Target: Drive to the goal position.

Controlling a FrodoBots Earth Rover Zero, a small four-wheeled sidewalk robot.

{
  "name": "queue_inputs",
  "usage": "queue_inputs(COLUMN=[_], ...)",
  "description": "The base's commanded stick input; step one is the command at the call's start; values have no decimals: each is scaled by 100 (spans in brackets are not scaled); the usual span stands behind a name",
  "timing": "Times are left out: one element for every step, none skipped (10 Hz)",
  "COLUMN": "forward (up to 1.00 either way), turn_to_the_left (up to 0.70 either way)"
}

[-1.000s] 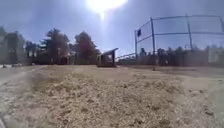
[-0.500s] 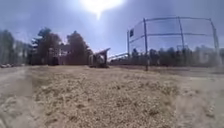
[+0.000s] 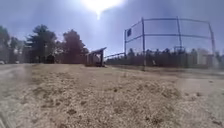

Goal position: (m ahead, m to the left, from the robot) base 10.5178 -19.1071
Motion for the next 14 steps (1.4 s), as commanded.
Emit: queue_inputs(forward=[43, 43, 43, 43, 43, 43, 43, 43, 43, 43, 43, 43, 43, 43], turn_to_the_left=[-43, -43, -43, -43, -43, -43, -43, -43, -43, -43, -43, -43, -43, -43])
